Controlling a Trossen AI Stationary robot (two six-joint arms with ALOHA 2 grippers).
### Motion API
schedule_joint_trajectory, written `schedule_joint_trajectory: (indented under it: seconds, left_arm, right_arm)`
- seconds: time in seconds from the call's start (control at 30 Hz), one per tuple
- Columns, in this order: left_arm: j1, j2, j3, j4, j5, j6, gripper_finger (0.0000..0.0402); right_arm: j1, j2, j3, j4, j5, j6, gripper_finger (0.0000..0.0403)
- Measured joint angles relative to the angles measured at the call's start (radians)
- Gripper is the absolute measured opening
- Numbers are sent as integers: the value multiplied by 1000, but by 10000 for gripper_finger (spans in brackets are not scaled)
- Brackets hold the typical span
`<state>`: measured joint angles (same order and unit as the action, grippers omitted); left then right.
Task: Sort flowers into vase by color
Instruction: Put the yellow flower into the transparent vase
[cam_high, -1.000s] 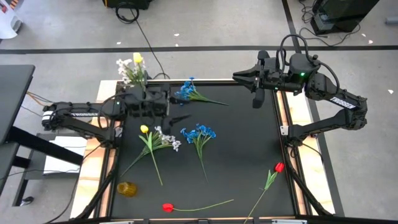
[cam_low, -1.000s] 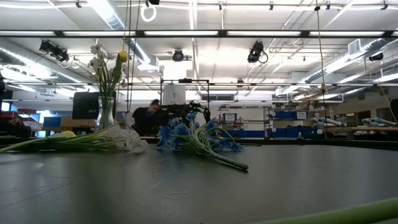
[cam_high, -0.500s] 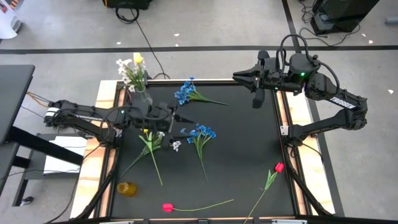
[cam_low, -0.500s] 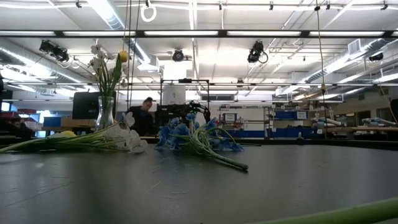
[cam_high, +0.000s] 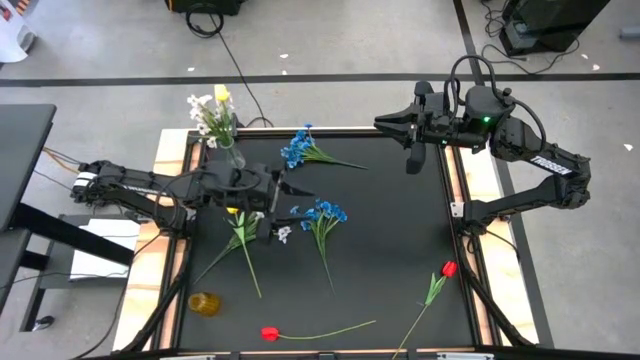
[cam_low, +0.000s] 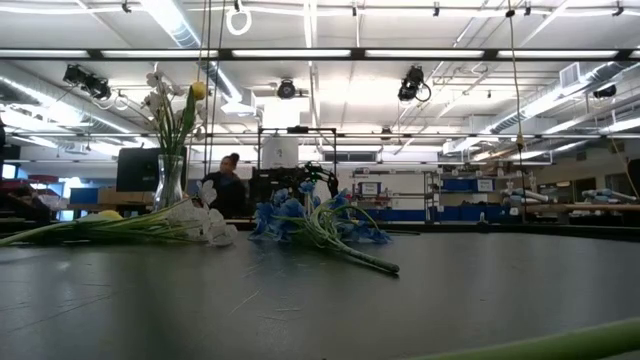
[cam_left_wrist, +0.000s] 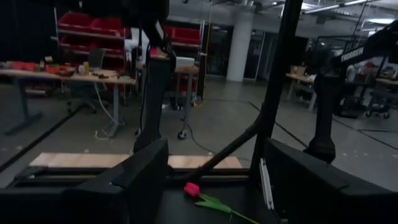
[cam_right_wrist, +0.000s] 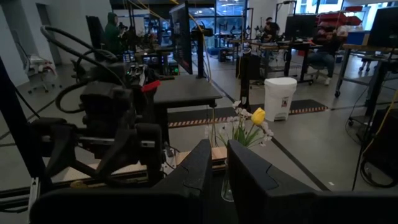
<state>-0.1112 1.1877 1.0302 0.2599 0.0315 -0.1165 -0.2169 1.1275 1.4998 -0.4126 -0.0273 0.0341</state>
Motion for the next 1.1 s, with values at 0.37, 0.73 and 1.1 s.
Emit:
schedule_joint_trajectory:
  seconds: [0.37,0.73,1.1]
  left_arm:
    - [33,-18,0,4,41,23,270]
    - [83,-19,0,-24,106,23,270]
    - [121,-32,0,-46,108,34,270]
  right_arm:
    - [0,0,0,0,0,0,61]
    - [0,0,0,0,0,0,61]
    - [0,0,0,0,0,0,61]
